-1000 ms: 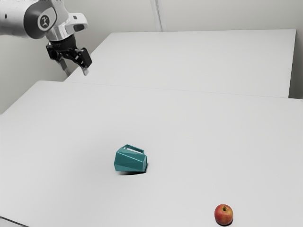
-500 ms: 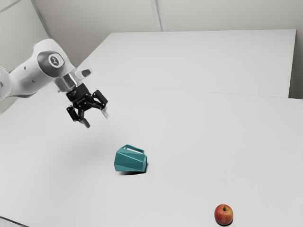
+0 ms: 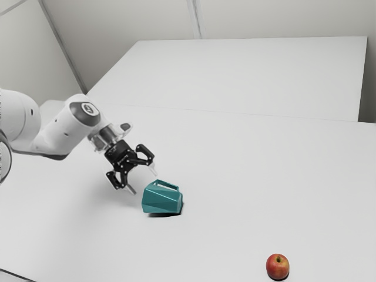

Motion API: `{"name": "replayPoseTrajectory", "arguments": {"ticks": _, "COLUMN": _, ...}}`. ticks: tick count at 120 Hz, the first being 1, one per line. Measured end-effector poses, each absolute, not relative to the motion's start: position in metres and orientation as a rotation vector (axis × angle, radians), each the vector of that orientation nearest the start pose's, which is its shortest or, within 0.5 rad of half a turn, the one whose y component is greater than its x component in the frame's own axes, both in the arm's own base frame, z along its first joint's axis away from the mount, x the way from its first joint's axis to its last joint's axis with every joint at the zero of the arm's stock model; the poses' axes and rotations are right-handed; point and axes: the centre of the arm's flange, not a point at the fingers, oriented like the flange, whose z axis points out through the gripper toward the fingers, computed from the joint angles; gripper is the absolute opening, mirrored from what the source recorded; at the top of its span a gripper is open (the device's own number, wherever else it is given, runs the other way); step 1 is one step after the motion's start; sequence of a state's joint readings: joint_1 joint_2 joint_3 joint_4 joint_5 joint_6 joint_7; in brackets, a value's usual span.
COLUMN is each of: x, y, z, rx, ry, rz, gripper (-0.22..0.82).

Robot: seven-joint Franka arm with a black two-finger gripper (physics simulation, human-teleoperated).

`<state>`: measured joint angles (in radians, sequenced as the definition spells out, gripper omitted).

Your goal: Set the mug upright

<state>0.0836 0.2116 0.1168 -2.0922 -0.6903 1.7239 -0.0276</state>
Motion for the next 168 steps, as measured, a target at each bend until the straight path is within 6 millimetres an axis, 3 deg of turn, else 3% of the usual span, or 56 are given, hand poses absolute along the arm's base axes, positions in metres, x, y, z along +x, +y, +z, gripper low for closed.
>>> {"name": "replayPoseTrajectory", "arguments": {"ticks": 51, "x": 0.528, "y": 0.008, "z": 0.27, "rx": 2.214, "ry": 0.704, "rz": -0.676, "gripper": 0.6}}
{"name": "replayPoseTrajectory", "arguments": {"ticks": 70, "x": 0.53, "y": 0.008, "z": 0.268, "rx": 2.213, "ry": 0.713, "rz": -0.668, "gripper": 0.2}}
{"name": "replayPoseTrajectory", "arguments": {"ticks": 78, "x": 0.531, "y": 0.008, "z": 0.271, "rx": 2.216, "ry": 0.711, "rz": -0.66, "gripper": 0.09}}
{"name": "replayPoseTrajectory", "arguments": {"ticks": 98, "x": 0.539, "y": 0.009, "z": 0.282, "rx": 2.232, "ry": 0.696, "rz": -0.629, "gripper": -0.08}}
{"name": "replayPoseTrajectory", "arguments": {"ticks": 120, "x": 0.541, "y": 0.005, "z": 0.286, "rx": 2.243, "ry": 0.686, "rz": -0.624, "gripper": -0.13}}
{"name": "replayPoseTrajectory", "arguments": {"ticks": 140, "x": 0.545, "y": -0.003, "z": 0.328, "rx": 2.383, "ry": 0.581, "rz": -0.551, "gripper": -0.16}}
{"name": "replayPoseTrajectory", "arguments": {"ticks": 168, "x": 0.551, "y": -0.027, "z": 0.384, "rx": 2.748, "ry": 0.318, "rz": -0.397, "gripper": -0.16}}
